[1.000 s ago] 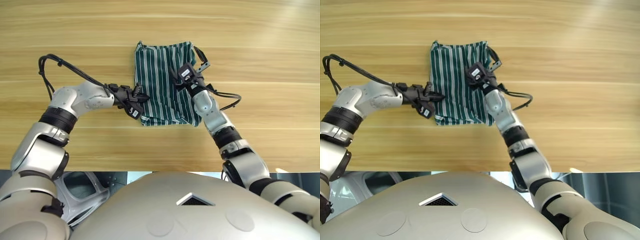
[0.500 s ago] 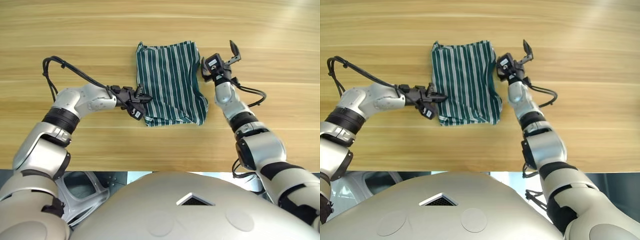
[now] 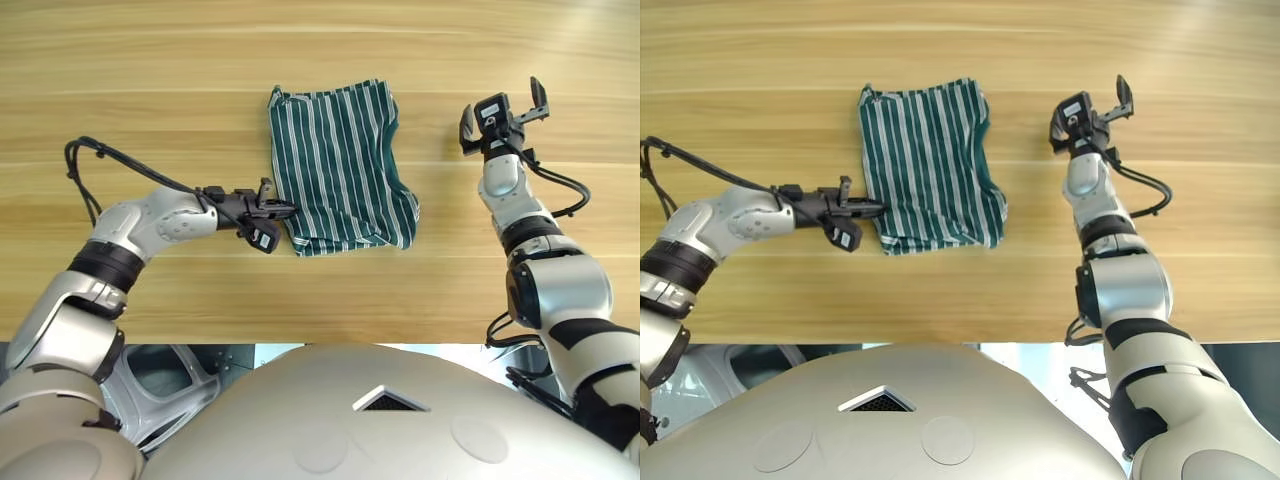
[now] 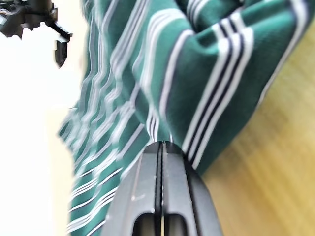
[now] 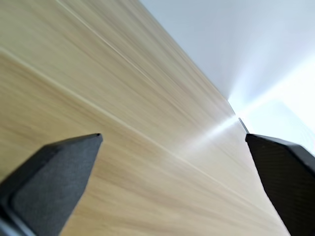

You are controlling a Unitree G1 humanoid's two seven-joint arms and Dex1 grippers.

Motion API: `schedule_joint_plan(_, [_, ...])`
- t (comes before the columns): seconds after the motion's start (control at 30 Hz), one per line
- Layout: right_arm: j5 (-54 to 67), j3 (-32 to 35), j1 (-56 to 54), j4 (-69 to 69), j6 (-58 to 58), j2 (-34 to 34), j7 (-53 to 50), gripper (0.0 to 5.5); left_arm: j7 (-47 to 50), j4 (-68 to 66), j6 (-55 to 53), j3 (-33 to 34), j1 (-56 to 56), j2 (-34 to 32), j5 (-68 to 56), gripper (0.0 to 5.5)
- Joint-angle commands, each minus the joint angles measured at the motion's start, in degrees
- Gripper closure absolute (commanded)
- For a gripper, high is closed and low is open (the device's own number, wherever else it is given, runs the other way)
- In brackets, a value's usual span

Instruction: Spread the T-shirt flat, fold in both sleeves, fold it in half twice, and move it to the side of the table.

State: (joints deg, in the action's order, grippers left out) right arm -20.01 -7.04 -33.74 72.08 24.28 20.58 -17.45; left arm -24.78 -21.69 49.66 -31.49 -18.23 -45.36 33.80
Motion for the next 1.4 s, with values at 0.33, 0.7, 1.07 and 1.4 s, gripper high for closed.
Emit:
schedule_joint_plan(0.33, [25.0,-0.4,22.6,-40.0,11.7,3.7,48.2,0.1,-5.8,13.2,-1.1,3.9,7.5,-0.2,-10.5,5.46])
schedule_joint_plan(0.7, [28.9,-3.9,34.7,-55.2,9.1,7.6,64.5,0.1,-8.1,-1.0,0.8,-4.2,5.4,6.7,0.1,5.46])
schedule_joint_plan(1.07, [14.0,-4.3,27.9,-39.8,9.7,5.8,52.5,0.1,-11.2,-0.3,3.9,-7.2,7.6,4.8,-4.2,5.46])
schedule_joint_plan(1.4, [11.0,-4.7,25.3,-32.3,12.6,7.9,47.6,0.1,-7.0,-5.1,0.7,-7.1,5.1,5.3,4.8,5.46])
